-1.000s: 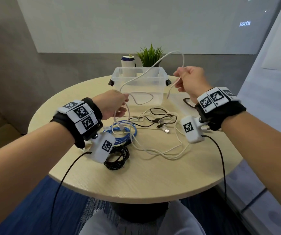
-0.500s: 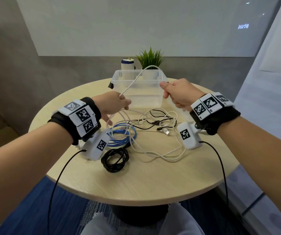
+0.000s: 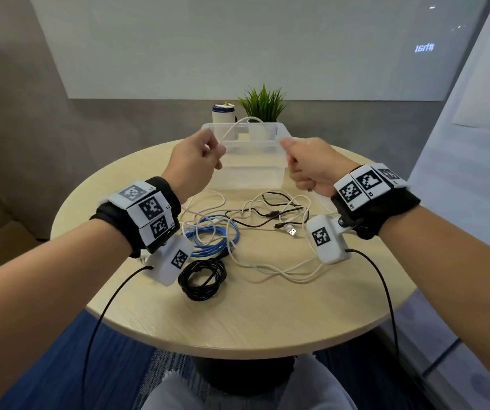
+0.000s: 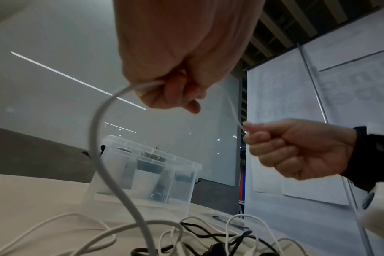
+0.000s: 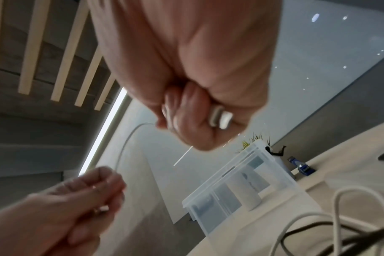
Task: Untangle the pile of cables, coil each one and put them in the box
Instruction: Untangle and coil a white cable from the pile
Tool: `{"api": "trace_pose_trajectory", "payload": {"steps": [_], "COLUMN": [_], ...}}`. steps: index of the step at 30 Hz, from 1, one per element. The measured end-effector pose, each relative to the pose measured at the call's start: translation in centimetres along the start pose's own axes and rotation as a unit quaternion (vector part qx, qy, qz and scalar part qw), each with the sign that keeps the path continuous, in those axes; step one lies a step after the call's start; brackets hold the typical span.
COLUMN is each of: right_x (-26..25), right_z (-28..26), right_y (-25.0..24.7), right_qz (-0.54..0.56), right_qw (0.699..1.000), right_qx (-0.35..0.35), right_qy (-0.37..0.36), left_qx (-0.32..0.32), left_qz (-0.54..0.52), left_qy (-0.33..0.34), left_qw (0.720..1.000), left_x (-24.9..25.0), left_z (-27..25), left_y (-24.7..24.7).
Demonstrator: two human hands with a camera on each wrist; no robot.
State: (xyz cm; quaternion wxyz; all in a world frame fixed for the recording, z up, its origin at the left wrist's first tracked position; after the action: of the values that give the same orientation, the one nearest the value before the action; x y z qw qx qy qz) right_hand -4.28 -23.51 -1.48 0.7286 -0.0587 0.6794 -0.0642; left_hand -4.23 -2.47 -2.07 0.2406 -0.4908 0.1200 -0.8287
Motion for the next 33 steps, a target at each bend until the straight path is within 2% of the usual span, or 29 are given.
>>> {"api": "trace_pose_trajectory", "payload": {"steps": [2,4,7,10,12,14,16,18,23,26,29,31,33], "right_x": [-0.8,-1.4,-1.9,-1.5,-1.0,-0.4,0.1,0.5,0.8,0.4,-0.3,-0.8,-1.3], "right_z": [-0.1,-0.2,-0.5,-0.6,-0.4,-0.4,-0.7,-1.2,-1.7,-2.1,-1.9,-1.8,-1.8], "right_y": [-0.2,-0.5,0.0,0.8,1.2,1.2,1.3,1.7,2.8,3.0,2.5,2.2,2.2], "right_qz": [0.118,0.201,0.265,0.28,0.212,0.017,-0.195,-0.269,-0.163,-0.084,0.069,0.146,0.199], "right_qw": [0.993,0.979,0.962,0.957,0.975,0.993,0.969,0.952,0.979,0.985,0.99,0.984,0.977], "right_qx": [0.014,-0.001,-0.035,-0.033,-0.004,0.036,0.025,-0.029,-0.077,-0.119,-0.102,-0.074,-0.046], "right_qy": [-0.024,-0.044,-0.06,-0.069,-0.067,-0.108,-0.151,-0.141,-0.096,-0.095,-0.075,-0.07,-0.06], "left_qx": [-0.046,-0.103,-0.182,-0.246,-0.26,-0.258,-0.234,-0.178,-0.003,0.033,-0.011,-0.08,-0.166], "left_qz": [0.092,0.146,0.155,0.138,0.119,0.117,0.118,0.109,0.052,0.018,0.019,0.053,0.107], "left_qy": [-0.003,0.0,0.021,0.057,0.07,0.086,0.101,0.109,0.066,0.027,-0.02,-0.036,-0.013], "left_qw": [0.995,0.984,0.971,0.958,0.956,0.955,0.96,0.972,0.996,0.999,1.0,0.995,0.98], "left_x": [-0.5,-0.9,-0.4,0.7,1.3,1.7,2.0,1.9,1.0,0.1,-0.8,-1.2,-1.1], "left_z": [-0.1,-0.6,-1.8,-2.7,-2.8,-2.5,-2.1,-1.5,0.0,0.4,0.3,-0.4,-1.2], "left_y": [0.0,0.3,1.1,1.9,1.8,1.4,0.8,0.3,-0.3,-0.4,-0.2,0.3,0.8]}}
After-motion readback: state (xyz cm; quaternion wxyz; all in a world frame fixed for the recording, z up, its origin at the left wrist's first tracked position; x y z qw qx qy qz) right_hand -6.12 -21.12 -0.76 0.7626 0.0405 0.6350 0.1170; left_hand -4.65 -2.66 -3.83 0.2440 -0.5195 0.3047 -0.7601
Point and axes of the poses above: each hand's wrist, its own z-axis towards the middle knuckle, its own y-axis out of the palm, x = y × z, the point moved 1 cm from there along z, towards the middle knuckle, and after that the axes turned 5 degrees about x, right-handed, at the moved point
